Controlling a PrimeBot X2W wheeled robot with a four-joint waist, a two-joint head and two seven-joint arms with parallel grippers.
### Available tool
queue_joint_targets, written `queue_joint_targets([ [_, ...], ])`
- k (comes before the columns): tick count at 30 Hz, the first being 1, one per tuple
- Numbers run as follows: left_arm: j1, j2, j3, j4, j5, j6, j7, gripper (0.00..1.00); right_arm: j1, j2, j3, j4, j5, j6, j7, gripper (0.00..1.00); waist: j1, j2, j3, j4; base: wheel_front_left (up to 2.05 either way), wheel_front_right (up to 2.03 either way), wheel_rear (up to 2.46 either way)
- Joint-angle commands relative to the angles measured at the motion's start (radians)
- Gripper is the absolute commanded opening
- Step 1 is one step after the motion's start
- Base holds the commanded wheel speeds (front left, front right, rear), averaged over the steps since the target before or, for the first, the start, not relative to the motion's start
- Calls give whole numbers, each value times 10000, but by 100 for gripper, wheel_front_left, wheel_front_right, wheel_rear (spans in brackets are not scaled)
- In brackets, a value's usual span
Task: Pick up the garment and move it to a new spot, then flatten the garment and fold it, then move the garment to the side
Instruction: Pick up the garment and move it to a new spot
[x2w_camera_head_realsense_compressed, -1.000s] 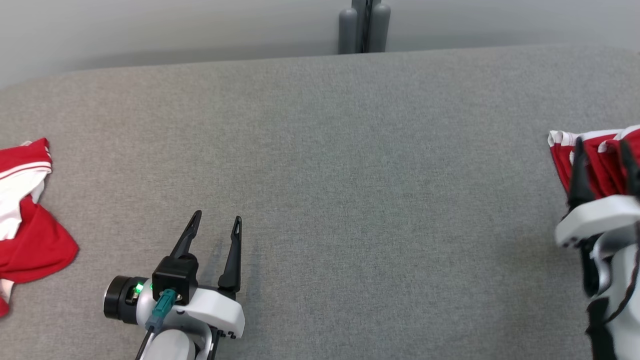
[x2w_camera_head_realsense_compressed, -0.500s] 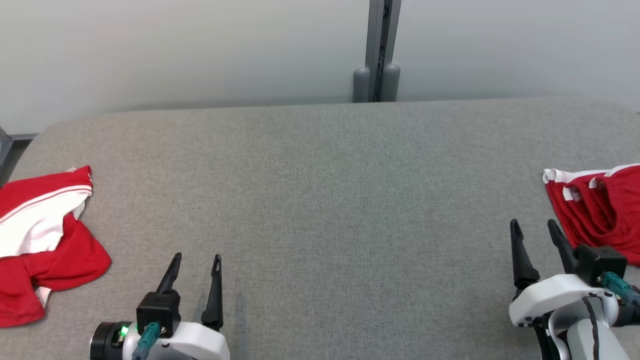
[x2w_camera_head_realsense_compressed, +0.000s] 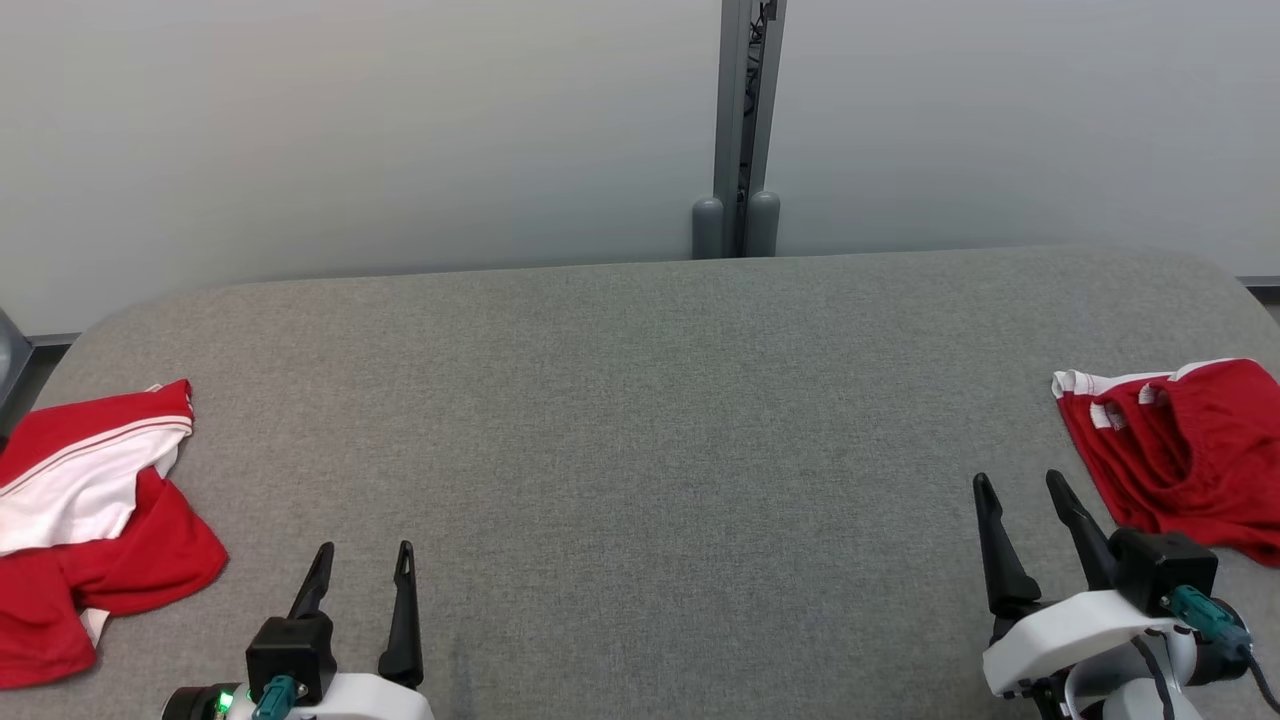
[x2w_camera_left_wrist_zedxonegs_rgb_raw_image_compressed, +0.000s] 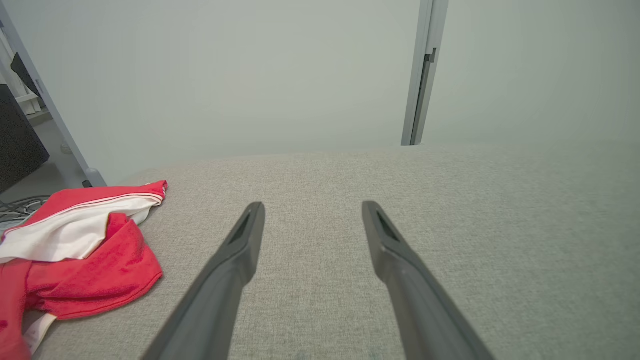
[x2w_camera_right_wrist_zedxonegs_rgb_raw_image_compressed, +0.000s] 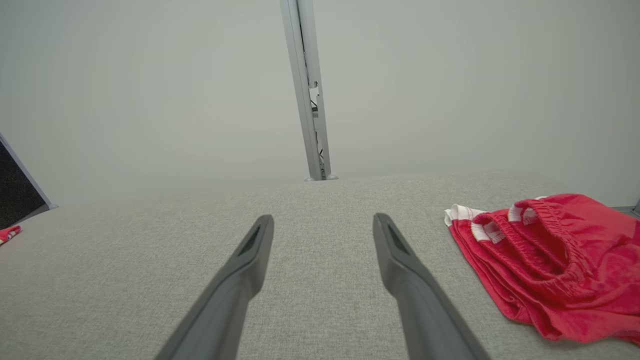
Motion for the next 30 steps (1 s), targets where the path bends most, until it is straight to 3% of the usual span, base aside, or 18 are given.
queue_joint_targets([
  [1,81,33,52,-44,-41,72,-3,100,113,-57,17,-67,67,-1,-46,100,0,-1,-20,-27,0,0,0],
  [14,-8,43,214,16,-47,163,-3,100,196,-54,181,-23,190,-1,-46,100,0,-1,151,303,0,0,0],
  [30,177,82,1418,386,229,-14,-3,100,91,-55,1203,249,584,-1,-47,100,0,-1,197,3037,0,0,0],
])
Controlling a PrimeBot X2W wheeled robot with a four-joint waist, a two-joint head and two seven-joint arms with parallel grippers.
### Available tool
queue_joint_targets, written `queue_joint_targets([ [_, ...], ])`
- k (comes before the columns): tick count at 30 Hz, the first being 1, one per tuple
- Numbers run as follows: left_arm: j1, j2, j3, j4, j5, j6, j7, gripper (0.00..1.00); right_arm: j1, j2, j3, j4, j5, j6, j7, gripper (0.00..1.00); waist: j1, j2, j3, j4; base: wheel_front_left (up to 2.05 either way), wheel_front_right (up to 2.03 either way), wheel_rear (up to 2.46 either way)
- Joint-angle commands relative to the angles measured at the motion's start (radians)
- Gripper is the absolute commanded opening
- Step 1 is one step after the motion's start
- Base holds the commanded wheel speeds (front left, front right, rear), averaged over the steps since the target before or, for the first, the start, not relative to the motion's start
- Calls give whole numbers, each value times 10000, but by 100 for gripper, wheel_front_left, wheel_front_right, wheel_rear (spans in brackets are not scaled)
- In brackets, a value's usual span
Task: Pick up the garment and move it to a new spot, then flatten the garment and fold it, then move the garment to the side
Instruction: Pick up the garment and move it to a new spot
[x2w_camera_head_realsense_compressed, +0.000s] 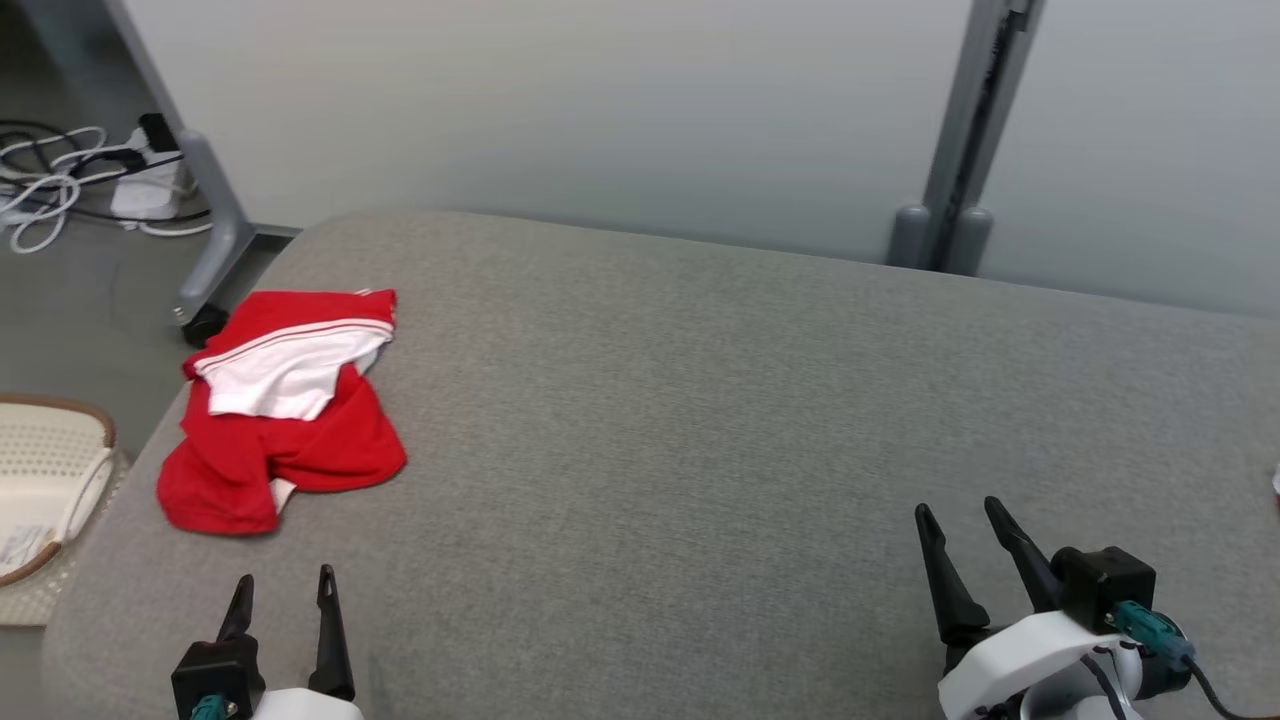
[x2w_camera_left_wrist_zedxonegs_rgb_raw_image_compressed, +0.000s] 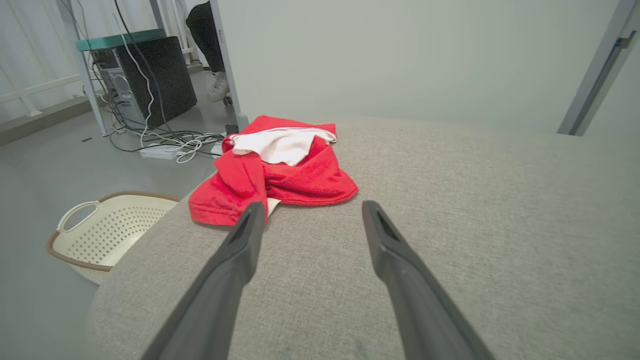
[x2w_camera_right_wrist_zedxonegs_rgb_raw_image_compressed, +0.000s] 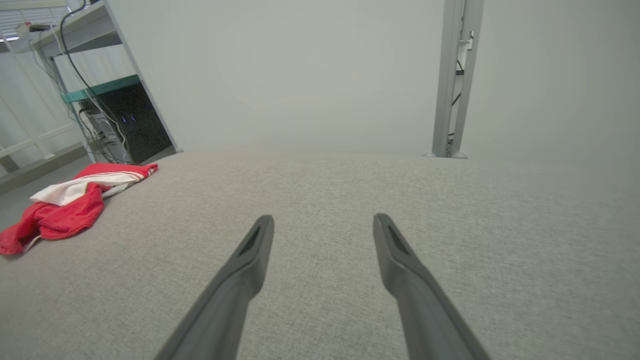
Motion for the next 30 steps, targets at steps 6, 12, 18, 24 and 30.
queue_joint_targets([
  [6,184,81,423,15,59,-75,-3,100,-90,-64,368,-1,149,-1,-47,100,0,0,52,1168,0,0,0],
  [12,254,64,689,24,93,-183,-3,100,-126,-64,609,-16,171,1,-47,100,0,0,105,1610,0,0,0],
  [18,33,32,815,172,-147,-337,-3,100,-272,-61,708,-4,24,1,-47,100,0,0,331,1558,0,0,0],
  [24,-707,21,956,678,-600,-724,-3,100,-519,-61,671,-10,-369,1,-47,100,0,0,975,1075,0,0,0],
  [30,-2236,115,1189,1593,-697,-994,-1,100,-857,-64,495,-61,-990,1,-47,100,0,0,1902,601,0,0,0],
])
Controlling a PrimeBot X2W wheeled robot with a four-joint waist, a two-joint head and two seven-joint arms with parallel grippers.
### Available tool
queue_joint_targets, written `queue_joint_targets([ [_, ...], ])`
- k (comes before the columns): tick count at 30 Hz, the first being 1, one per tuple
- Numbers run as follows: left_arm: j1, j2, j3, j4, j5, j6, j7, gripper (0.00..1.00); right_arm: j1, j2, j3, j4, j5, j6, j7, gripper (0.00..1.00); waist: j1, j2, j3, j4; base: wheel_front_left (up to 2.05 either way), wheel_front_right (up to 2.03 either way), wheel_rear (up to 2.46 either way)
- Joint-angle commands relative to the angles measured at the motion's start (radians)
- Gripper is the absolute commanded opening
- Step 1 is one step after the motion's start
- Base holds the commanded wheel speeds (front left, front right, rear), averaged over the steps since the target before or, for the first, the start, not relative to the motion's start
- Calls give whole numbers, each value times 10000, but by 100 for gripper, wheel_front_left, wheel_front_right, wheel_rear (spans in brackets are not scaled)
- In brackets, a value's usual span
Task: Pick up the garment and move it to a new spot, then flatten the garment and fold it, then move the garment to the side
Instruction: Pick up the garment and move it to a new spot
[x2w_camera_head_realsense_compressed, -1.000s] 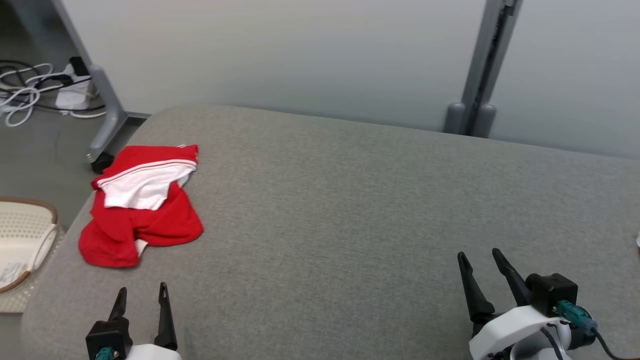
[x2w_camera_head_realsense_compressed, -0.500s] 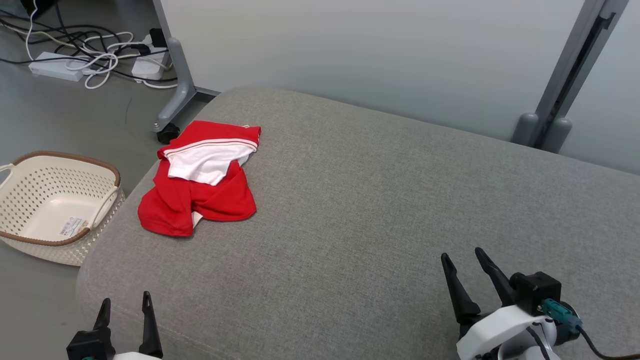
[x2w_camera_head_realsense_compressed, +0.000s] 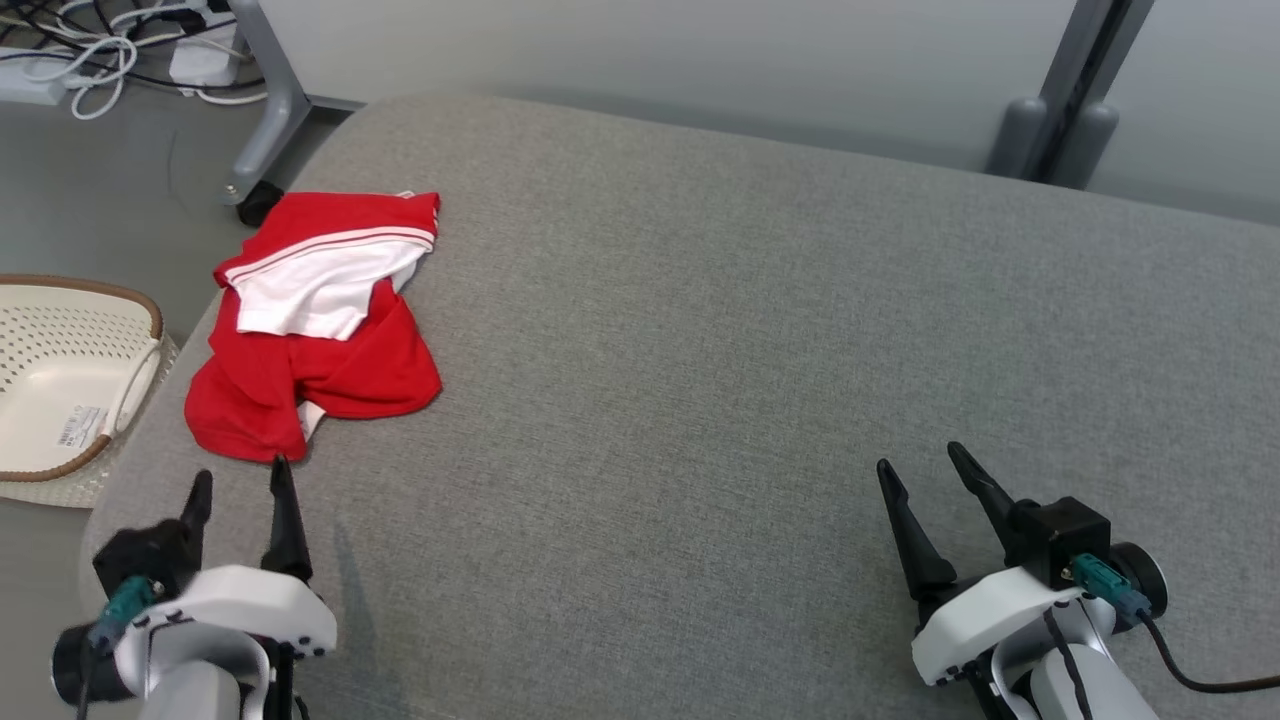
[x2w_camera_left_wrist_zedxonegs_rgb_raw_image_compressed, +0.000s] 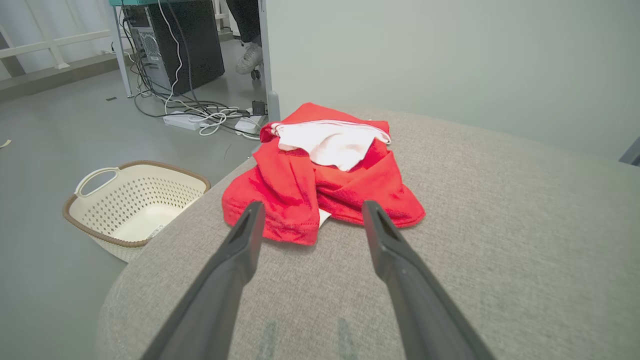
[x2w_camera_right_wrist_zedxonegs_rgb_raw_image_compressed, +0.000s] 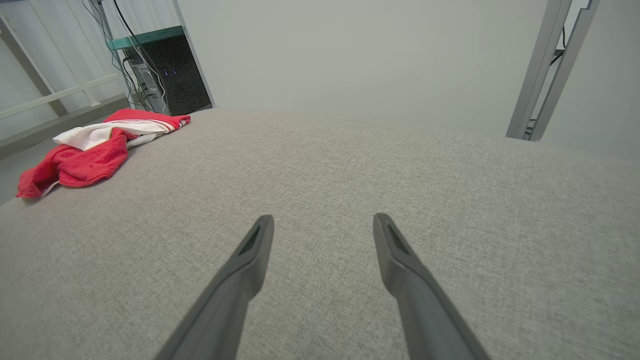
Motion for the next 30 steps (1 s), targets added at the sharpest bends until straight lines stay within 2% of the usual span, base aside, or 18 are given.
queue_joint_targets([
  [1,-673,214,123,296,17,-108,-3,100,-199,-68,-88,-70,-219,1,-47,100,0,0,614,-395,0,0,0],
  [9,-3483,1299,295,2635,83,-388,-1,100,-813,-98,-4,-325,-816,1,-47,100,0,0,1842,-1037,0,0,0],
  [13,-4729,1798,46,4034,223,-561,435,100,-1074,-199,40,-547,-917,-1,-47,100,0,0,2386,-1289,0,0,0],
  [18,-5721,2270,84,5159,155,-397,1152,100,-1259,-280,97,-746,-933,-1,-47,100,0,0,2818,-1573,0,0,0],
  [22,-6398,2587,-79,6319,217,-178,2281,100,-1416,-276,153,-1065,-955,-1,-24,100,0,0,3182,-1906,0,0,0],
  [25,-6519,2545,-86,6699,173,-57,2651,100,-1427,-270,103,-1218,-938,-2,-24,100,0,0,3282,-2024,0,0,0],
  [26,-6527,2488,-56,6802,118,-46,2817,81,-1431,-262,79,-1252,-934,-2,-24,100,0,0,3291,-2050,0,0,0],
  [27,-6520,2445,-50,6874,80,-54,2883,24,-1432,-255,53,-1272,-916,-2,-24,100,0,0,3290,-2071,0,0,0],
  [28,-6530,2422,-25,6932,21,-29,2959,0,-1433,-251,37,-1289,-895,-2,-24,100,0,0,3280,-2088,0,0,0],
  [30,-6509,2455,-42,6994,-19,-100,2832,0,-1429,-232,0,-1288,-845,-2,-24,100,0,0,3207,-2125,0,0,0],
])
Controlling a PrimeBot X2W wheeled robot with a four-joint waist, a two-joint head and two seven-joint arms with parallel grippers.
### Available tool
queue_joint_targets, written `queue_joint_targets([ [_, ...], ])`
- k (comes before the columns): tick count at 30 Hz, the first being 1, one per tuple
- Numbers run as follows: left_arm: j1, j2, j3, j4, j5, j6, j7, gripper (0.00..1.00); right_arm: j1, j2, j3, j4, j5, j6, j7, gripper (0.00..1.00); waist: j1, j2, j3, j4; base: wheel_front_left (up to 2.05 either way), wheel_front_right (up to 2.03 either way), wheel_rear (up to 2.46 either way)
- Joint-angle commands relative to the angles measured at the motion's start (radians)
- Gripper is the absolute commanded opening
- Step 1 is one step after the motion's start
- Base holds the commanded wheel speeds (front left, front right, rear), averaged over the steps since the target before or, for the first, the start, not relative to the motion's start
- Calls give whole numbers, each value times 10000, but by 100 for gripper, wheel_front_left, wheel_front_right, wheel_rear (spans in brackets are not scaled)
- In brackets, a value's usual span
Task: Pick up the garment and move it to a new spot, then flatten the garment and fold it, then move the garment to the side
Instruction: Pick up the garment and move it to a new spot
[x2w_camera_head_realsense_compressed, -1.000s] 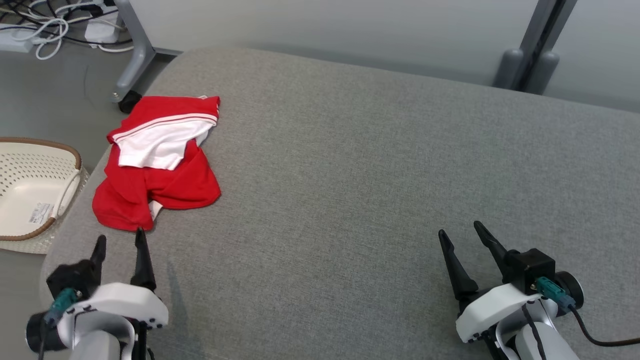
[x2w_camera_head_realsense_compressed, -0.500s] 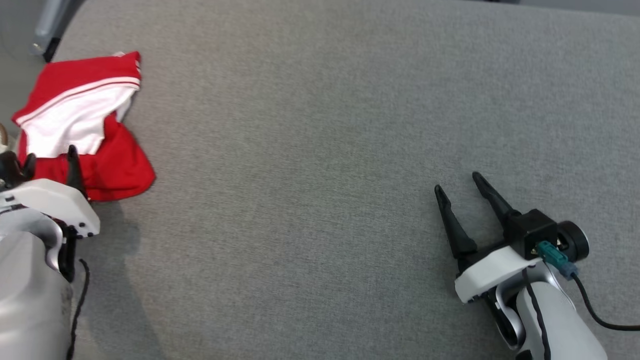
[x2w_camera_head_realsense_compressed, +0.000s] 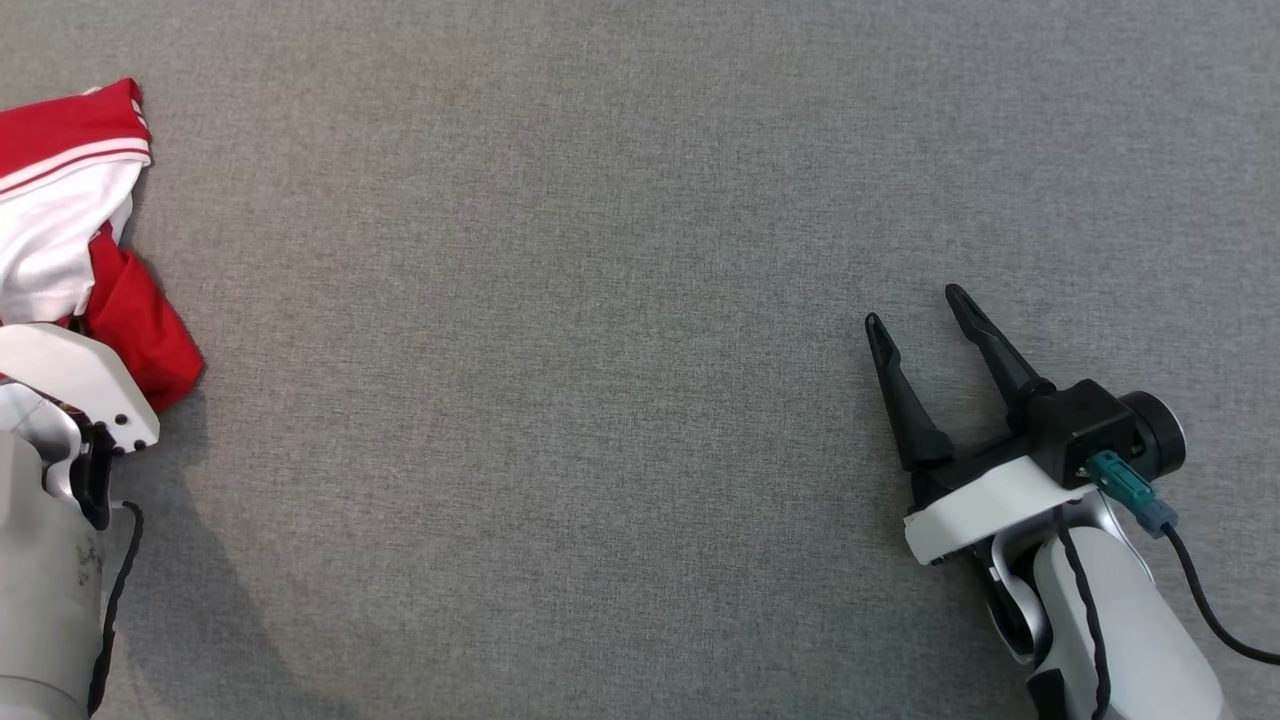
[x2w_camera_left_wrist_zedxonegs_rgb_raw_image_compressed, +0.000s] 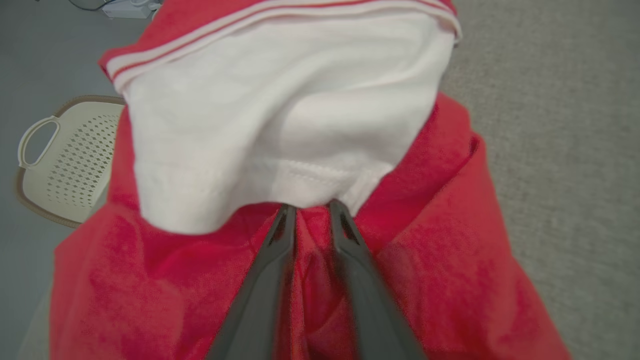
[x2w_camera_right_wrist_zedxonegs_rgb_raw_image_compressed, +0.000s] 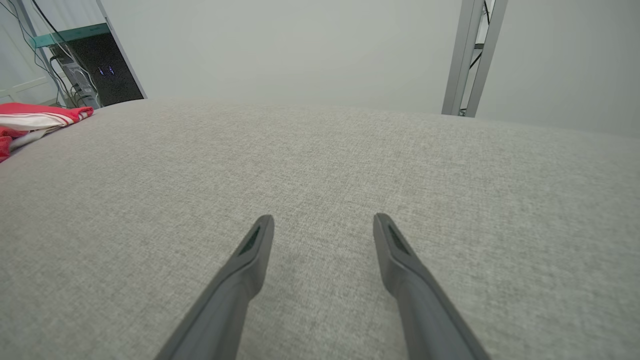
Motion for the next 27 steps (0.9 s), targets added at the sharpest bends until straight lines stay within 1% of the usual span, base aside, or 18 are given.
queue_joint_targets([
  [1,135,-54,-70,217,11,-56,-16,0,94,-91,-60,200,58,-5,5,100,0,-1,-79,-21,0,0,0],
  [7,-409,-27,-436,-172,199,-457,-1046,0,259,16,-156,260,218,-5,3,100,0,-1,-602,-71,0,0,0],
  [10,-610,-184,-751,-378,374,-671,-1580,0,354,44,-183,346,358,-5,2,100,0,-1,-946,-145,0,0,0],
  [14,-900,-671,-1204,-652,536,-863,-2147,0,543,54,-239,476,489,-5,2,100,0,-1,-1437,-321,0,0,0],
  [17,-927,-1244,-1616,-831,687,-1001,-2397,0,719,64,-253,523,766,-5,2,100,0,-1,-1787,-509,0,0,0],
  [20,-648,-1924,-2033,-1013,691,-1081,-2570,0,926,58,-345,580,978,-5,2,100,0,-1,-2152,-721,0,0,0],
  [24,-213,-2430,-2699,-1349,481,-1168,-2684,0,1110,66,-425,651,1123,-5,2,100,0,-1,-2459,-1055,0,0,0],
  [25,-54,-2477,-2880,-1476,285,-1157,-2707,0,1149,63,-424,665,1177,-5,2,100,0,-1,-2526,-1148,0,0,0],
  [27,558,-2552,-4234,-2225,-909,-1158,-2715,0,1204,63,-338,693,1279,-5,2,100,0,-1,-2658,-1397,0,0,0],
])
